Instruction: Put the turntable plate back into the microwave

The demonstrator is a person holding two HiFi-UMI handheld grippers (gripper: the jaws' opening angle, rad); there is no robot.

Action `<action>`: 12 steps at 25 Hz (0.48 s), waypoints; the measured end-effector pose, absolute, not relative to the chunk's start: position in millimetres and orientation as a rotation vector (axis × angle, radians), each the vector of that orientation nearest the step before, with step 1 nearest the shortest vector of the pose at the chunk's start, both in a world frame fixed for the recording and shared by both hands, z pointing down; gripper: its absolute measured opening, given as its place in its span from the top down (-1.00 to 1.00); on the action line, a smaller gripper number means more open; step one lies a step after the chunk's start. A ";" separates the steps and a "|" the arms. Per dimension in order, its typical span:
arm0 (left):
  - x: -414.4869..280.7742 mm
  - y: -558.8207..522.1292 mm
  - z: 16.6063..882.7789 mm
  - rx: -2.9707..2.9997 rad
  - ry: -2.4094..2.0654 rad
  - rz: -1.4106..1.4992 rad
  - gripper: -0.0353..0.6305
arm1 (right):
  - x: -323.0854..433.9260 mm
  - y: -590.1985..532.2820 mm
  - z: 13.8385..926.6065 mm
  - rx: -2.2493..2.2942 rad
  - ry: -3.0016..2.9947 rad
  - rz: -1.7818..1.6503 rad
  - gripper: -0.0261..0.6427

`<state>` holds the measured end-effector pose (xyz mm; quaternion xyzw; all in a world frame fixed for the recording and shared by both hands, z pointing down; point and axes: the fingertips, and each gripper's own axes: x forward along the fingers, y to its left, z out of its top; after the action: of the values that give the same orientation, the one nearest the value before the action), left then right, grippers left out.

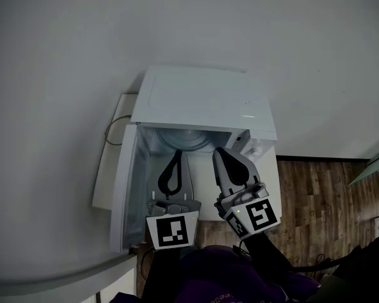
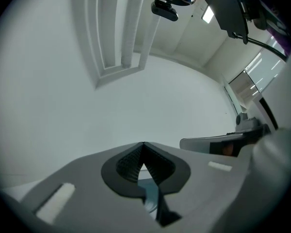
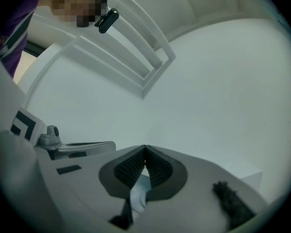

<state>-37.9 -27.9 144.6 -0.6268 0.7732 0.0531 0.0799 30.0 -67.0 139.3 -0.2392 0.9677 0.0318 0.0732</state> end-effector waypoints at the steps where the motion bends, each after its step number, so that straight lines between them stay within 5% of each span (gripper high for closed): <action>1: -35.9 -28.4 145.9 -1.881 2.312 0.159 0.88 | 31.1 -67.1 140.4 -0.721 2.908 0.090 0.89; 12: -29.0 -35.0 148.5 -1.891 2.290 0.103 0.88 | 34.2 -73.3 143.9 -0.728 2.913 0.092 0.89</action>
<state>-29.0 -35.0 148.5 -0.6341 0.7678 0.0347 0.0849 34.2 -73.3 143.9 -0.2419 0.9674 0.0305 0.0687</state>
